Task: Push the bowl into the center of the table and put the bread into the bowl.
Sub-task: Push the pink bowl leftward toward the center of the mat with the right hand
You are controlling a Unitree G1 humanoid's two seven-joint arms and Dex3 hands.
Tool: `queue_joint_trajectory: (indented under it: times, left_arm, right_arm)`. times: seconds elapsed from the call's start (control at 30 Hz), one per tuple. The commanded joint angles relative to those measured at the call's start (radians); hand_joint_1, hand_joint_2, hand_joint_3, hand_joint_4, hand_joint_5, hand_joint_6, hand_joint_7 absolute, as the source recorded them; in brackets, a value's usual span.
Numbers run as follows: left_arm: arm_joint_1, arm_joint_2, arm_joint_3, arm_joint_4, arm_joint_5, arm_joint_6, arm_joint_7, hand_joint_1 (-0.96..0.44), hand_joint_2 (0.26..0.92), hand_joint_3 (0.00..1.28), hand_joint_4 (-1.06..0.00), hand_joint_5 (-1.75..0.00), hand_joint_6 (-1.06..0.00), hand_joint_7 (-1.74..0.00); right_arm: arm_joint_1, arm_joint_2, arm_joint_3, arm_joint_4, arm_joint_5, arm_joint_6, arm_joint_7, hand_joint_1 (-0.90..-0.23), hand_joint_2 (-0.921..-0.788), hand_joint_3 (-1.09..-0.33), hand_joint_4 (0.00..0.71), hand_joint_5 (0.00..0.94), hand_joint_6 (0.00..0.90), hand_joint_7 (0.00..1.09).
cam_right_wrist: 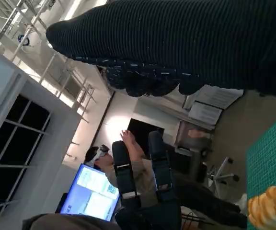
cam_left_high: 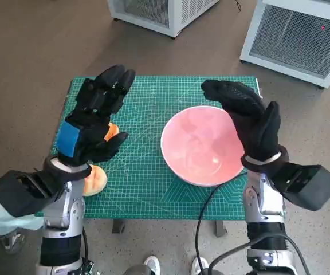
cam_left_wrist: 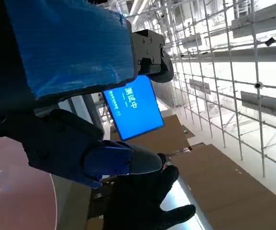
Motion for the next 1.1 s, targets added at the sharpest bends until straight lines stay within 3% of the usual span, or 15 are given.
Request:
queue_joint_trajectory:
  times: [0.03,0.47,0.7,0.83,0.97,1.1]
  left_arm:
    - [0.010,0.008,0.008,-0.006,-0.016,0.005,-0.008,-0.62,0.921,0.30,-0.22,0.00,-0.10,-0.53]
    - [0.014,0.011,0.006,-0.010,-0.010,0.007,-0.006,-0.62,0.921,0.30,-0.23,-0.01,-0.10,-0.53]
    - [0.013,0.010,0.006,-0.009,-0.009,0.006,-0.004,-0.62,0.921,0.30,-0.23,-0.01,-0.10,-0.53]
    - [0.013,0.011,0.007,-0.003,-0.008,0.001,-0.006,-0.62,0.921,0.30,-0.23,-0.01,-0.10,-0.53]
    - [0.014,0.011,0.008,0.000,-0.005,-0.005,-0.004,-0.62,0.921,0.30,-0.23,-0.01,-0.10,-0.53]
    - [0.016,0.011,0.010,-0.001,-0.004,-0.007,-0.003,-0.62,0.921,0.30,-0.23,-0.01,-0.10,-0.52]
  right_arm:
    - [0.010,0.006,-0.003,0.013,0.003,0.004,0.000,-0.669,-0.921,-0.729,0.180,0.001,-0.001,0.58]
    - [0.007,-0.005,-0.015,0.017,0.014,0.012,0.003,-0.674,-0.921,-0.730,0.180,0.001,-0.001,0.58]
    - [-0.047,-0.054,-0.087,0.153,0.040,-0.022,0.024,-0.678,-0.921,-0.726,0.181,0.001,-0.001,0.58]
    - [-0.088,-0.074,-0.137,0.296,0.010,-0.109,-0.023,-0.676,-0.921,-0.717,0.179,0.000,-0.001,0.58]
    - [-0.131,-0.098,-0.175,0.452,-0.052,-0.196,-0.129,-0.668,-0.921,-0.729,0.178,0.001,-0.001,0.58]
    - [-0.165,-0.121,-0.195,0.582,-0.093,-0.227,-0.219,-0.658,-0.921,-0.759,0.178,0.001,0.000,0.58]
